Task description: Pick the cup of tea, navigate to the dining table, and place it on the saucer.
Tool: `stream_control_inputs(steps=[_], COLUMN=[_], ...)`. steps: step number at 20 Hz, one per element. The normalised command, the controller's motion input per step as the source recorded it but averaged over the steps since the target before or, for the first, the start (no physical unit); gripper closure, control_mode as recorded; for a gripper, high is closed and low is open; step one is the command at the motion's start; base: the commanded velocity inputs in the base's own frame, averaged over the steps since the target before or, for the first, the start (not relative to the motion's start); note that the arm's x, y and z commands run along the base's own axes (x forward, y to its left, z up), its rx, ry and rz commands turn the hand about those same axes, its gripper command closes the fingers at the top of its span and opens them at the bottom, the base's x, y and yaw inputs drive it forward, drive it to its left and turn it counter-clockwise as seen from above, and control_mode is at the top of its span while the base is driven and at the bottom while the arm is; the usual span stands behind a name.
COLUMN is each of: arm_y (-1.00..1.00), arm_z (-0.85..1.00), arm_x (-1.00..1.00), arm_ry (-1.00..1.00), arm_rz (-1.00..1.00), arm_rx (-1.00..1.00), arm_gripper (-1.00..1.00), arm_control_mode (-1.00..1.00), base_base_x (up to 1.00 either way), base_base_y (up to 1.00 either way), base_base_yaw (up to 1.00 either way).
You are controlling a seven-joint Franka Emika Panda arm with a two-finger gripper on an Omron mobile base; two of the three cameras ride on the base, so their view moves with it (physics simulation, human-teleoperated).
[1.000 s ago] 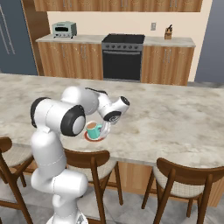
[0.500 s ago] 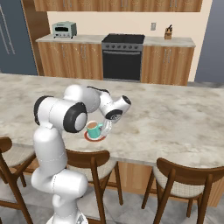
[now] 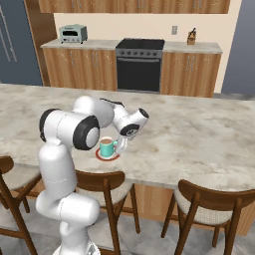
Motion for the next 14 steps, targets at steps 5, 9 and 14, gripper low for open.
stream_control_inputs(steps=[5, 9, 14], arm_y=[-0.01, -0.17, -0.07], arm_z=[0.40, 0.60, 0.56], arm_x=[-0.13, -0.45, -0.77], arm_ry=[0.00, 0.00, -0.03], arm_rz=[0.00, 0.00, 0.00], arm_rx=[0.00, -0.01, -0.05], arm_gripper=[-1.00, -1.00, -1.00], arm_control_mode=[-1.00, -1.00, -1.00], base_base_x=[0.00, 0.00, 0.00], base_base_y=[0.00, 0.00, 0.00], base_base_yaw=[0.00, 0.00, 0.00])
